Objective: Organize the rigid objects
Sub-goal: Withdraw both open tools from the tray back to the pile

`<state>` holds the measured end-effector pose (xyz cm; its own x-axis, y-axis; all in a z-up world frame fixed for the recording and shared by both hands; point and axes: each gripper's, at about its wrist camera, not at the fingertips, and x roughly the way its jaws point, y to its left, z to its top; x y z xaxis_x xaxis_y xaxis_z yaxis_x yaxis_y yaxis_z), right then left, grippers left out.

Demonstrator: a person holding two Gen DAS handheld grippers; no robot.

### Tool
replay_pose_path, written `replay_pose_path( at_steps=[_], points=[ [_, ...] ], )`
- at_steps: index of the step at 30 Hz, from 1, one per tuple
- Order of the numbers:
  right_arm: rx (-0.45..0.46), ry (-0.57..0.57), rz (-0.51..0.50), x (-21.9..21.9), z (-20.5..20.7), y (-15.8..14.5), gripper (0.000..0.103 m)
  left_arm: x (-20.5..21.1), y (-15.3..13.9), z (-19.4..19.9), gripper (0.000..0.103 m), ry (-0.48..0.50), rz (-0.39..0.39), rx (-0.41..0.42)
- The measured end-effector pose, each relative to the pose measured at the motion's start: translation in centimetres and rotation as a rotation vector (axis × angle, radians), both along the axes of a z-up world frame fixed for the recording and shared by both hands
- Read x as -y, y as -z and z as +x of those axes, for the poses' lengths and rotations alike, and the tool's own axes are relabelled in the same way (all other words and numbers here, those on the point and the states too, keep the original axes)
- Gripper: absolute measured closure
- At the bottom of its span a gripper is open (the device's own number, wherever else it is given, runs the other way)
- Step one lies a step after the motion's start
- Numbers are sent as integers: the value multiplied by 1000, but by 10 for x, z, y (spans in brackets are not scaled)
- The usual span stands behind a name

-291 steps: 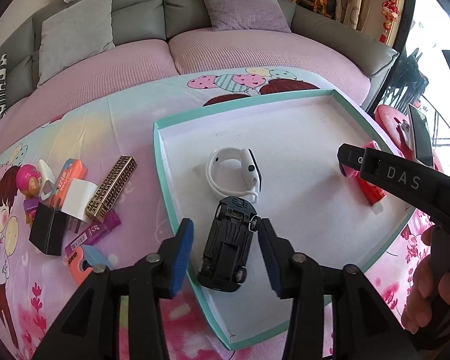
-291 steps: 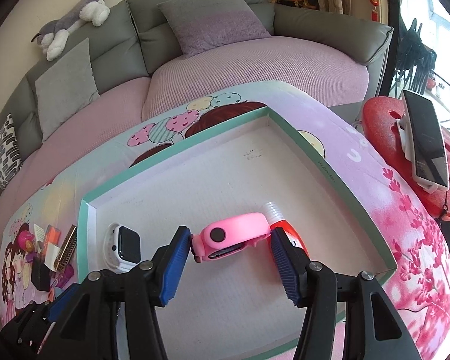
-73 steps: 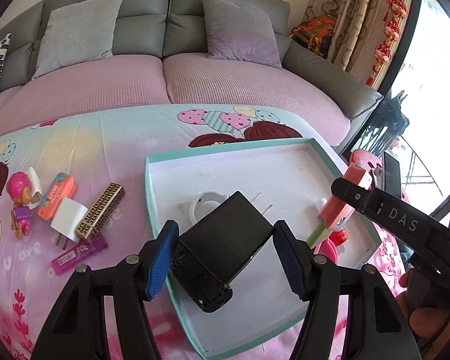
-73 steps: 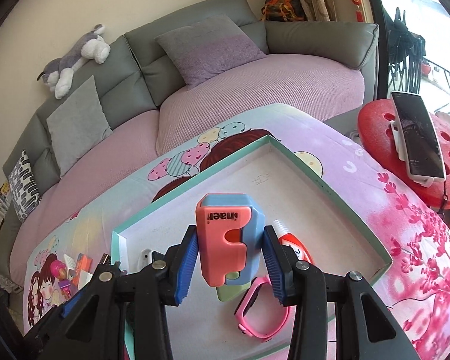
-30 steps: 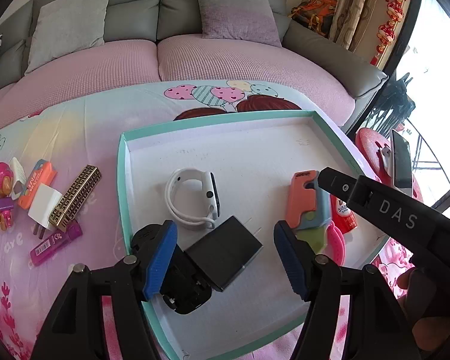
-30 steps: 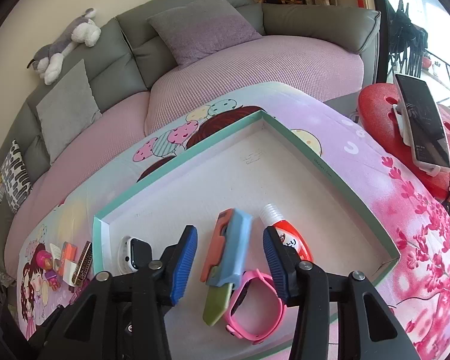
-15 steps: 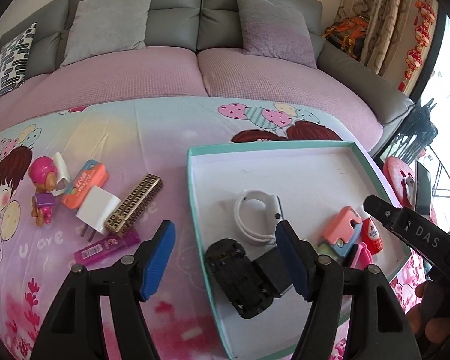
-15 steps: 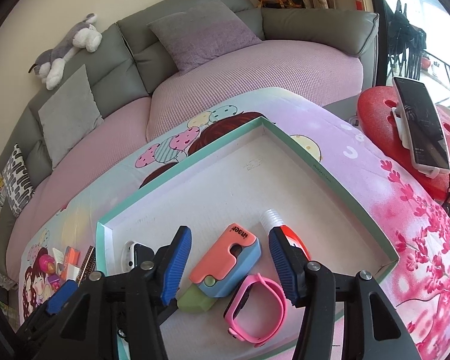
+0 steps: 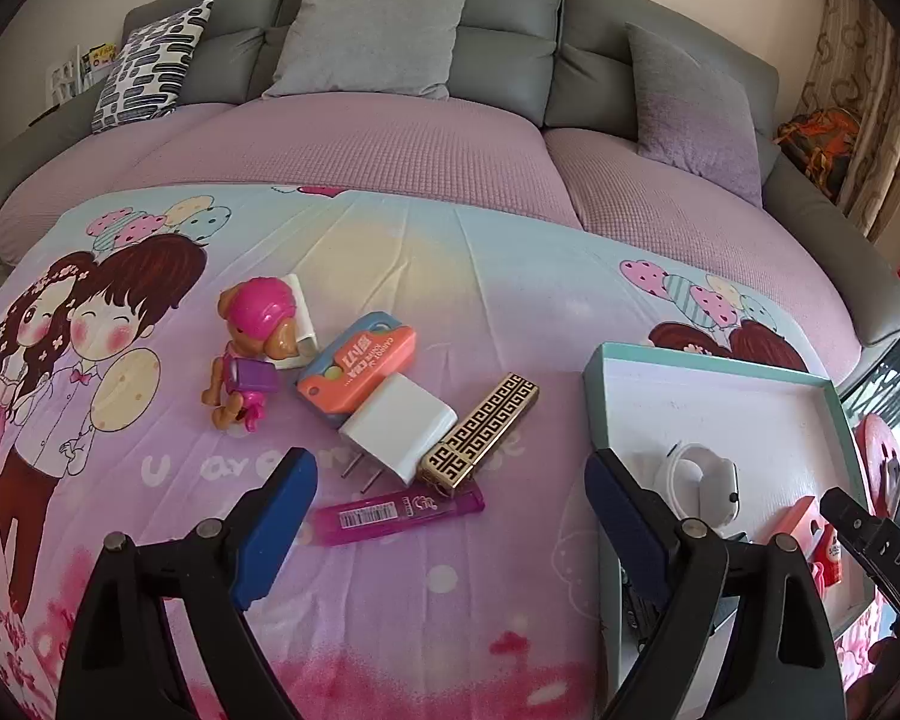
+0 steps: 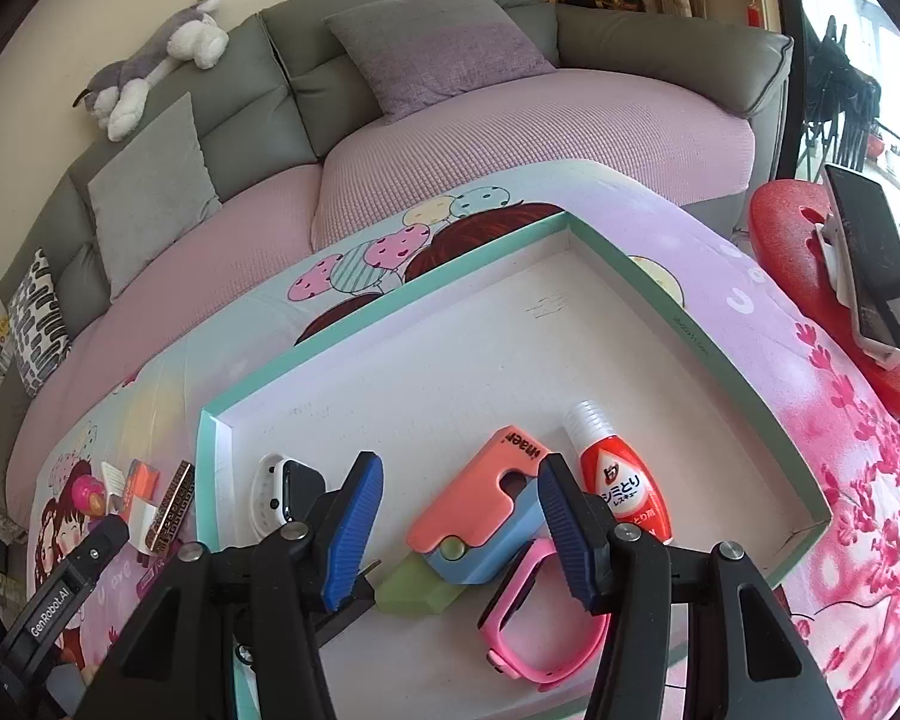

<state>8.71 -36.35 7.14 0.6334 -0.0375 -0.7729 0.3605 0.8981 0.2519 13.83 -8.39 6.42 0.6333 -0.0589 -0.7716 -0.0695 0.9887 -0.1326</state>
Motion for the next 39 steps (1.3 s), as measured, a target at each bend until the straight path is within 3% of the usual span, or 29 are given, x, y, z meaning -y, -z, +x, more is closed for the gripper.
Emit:
replay_pose_path(
  at_steps=[8,14,18,31,39],
  points=[
    [-6,-98,-31,-30,12,1,34,-19,5,0,10,-70,-16,-18],
    [-2,-122,-38,-38,16,3,18,-25,8,0,10,-93,-14,-25],
    [-4,-118,-71,-41,17,5,0,-28,8,0,10,-104,-25,-21],
    [-3,-147,-104,-51,19,4,0,-40,6,-1,9,-122,-30,-12],
    [49,-208,-99,-73,20,-7,0,-66,-10,-10,9,-183,-25,75]
  ],
)
